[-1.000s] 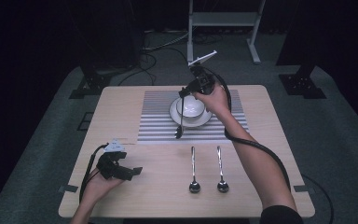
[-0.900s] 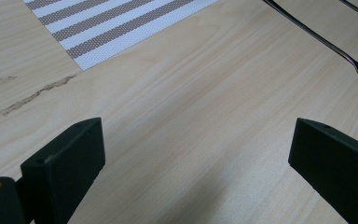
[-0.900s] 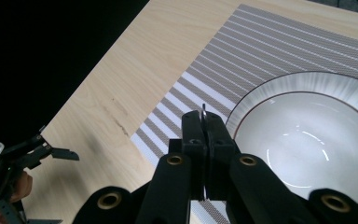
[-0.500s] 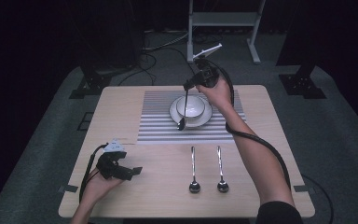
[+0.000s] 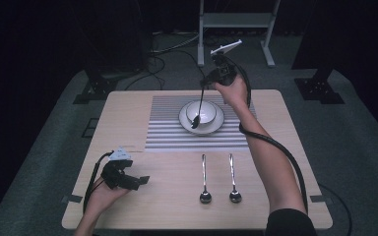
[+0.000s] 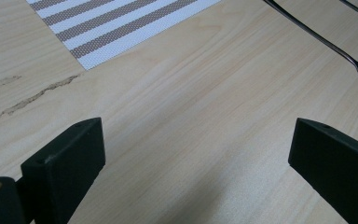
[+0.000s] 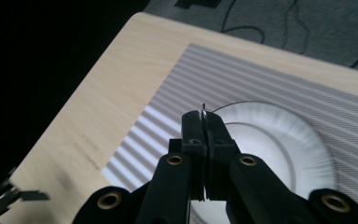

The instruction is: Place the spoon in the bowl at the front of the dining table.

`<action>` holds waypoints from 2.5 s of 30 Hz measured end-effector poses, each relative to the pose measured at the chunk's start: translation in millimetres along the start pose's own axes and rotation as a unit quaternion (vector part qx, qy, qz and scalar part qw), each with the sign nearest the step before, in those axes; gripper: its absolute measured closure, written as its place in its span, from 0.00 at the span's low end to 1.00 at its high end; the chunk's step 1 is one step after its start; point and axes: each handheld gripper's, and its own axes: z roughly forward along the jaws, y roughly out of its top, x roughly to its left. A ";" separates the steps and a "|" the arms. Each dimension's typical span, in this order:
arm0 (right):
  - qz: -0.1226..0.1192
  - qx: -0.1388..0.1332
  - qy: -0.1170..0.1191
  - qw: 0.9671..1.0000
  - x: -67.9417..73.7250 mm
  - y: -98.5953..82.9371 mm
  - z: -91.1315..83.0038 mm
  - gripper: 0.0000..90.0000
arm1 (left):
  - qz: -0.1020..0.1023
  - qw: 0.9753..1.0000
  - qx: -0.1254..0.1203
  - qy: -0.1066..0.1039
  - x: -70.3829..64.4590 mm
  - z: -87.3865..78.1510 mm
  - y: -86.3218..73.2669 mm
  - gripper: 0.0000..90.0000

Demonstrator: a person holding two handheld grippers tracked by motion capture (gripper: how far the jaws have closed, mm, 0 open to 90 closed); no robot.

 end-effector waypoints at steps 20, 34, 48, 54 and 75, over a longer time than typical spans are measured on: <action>0.050 -0.040 -0.047 0.997 -29.7 5.6 -0.7 0.98 | 0.001 1.000 0.004 -0.001 -1.5 1.2 -0.8 0.03; 0.040 -0.016 -0.071 0.997 -32.9 -0.8 18.1 0.98 | 0.001 1.000 0.007 -0.002 -2.6 2.3 -1.5 0.03; 0.042 0.031 -0.073 0.996 -45.8 -13.8 27.4 0.92 | 0.002 1.000 0.007 -0.002 -3.5 3.4 -0.9 0.03; 0.044 0.042 -0.077 0.995 -51.7 -19.6 28.9 0.88 | 0.002 1.000 0.007 -0.002 -3.2 3.4 -1.0 0.03; 0.051 0.073 -0.083 0.993 -66.3 -32.9 34.8 0.78 | 0.006 1.000 0.010 -0.005 -4.6 5.9 0.3 0.03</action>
